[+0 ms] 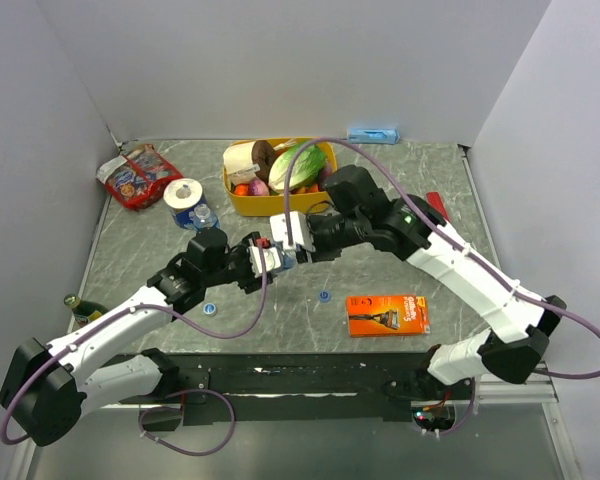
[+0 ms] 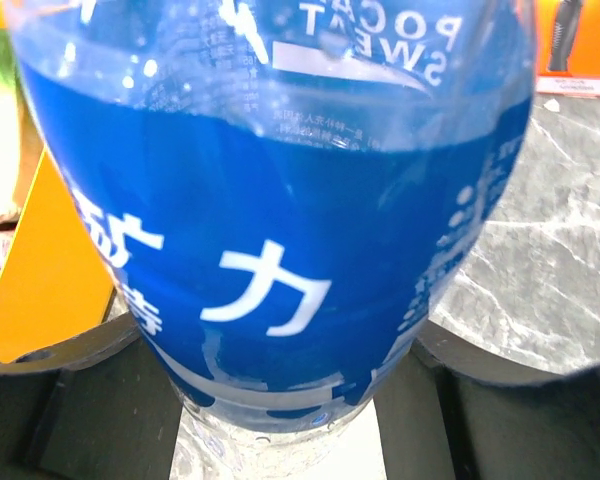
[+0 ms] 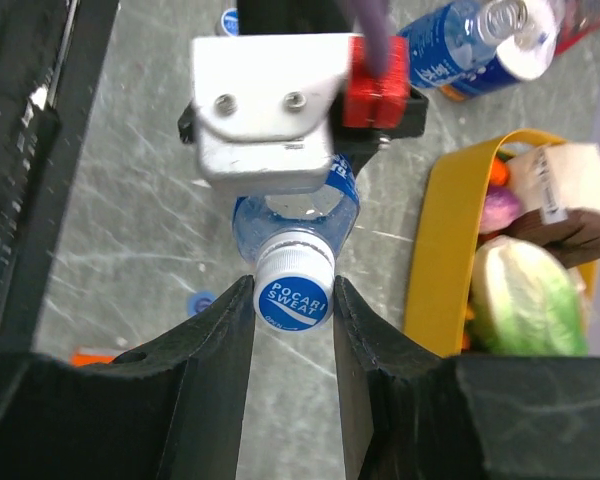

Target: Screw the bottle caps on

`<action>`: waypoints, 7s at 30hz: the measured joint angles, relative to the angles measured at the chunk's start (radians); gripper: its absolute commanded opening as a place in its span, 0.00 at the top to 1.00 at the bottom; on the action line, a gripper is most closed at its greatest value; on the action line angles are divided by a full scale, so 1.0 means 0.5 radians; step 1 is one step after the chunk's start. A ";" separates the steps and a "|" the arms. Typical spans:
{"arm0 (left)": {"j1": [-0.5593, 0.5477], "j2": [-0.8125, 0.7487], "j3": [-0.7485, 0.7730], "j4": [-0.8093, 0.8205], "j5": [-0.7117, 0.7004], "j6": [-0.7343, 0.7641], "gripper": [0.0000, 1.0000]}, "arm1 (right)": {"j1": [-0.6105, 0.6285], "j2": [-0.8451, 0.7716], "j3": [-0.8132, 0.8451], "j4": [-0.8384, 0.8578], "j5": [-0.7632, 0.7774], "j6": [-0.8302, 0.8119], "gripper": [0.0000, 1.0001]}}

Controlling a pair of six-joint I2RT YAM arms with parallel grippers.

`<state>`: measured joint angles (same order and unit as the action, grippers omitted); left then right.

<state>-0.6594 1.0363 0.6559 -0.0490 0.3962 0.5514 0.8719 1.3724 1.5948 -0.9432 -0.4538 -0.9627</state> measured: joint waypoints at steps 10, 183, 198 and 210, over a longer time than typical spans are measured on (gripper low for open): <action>0.003 -0.006 -0.063 0.117 -0.188 -0.149 0.99 | -0.079 0.248 0.275 -0.097 0.002 0.523 0.73; -0.036 0.171 0.104 0.115 -0.571 -0.771 0.99 | -0.454 -0.026 0.173 -0.122 0.039 1.228 0.35; -0.027 -0.011 0.202 -0.062 -0.293 -0.762 0.99 | -0.457 -0.600 -1.197 0.099 0.102 0.410 0.42; -0.023 -0.023 0.140 -0.068 -0.231 -0.771 0.99 | -0.040 -0.982 -1.692 -0.188 0.011 -0.178 0.51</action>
<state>-0.6708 1.0248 0.7258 -0.0830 0.2806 0.1661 0.8516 0.8814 0.7486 -1.0370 -0.4480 -1.0515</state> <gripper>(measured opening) 0.666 0.501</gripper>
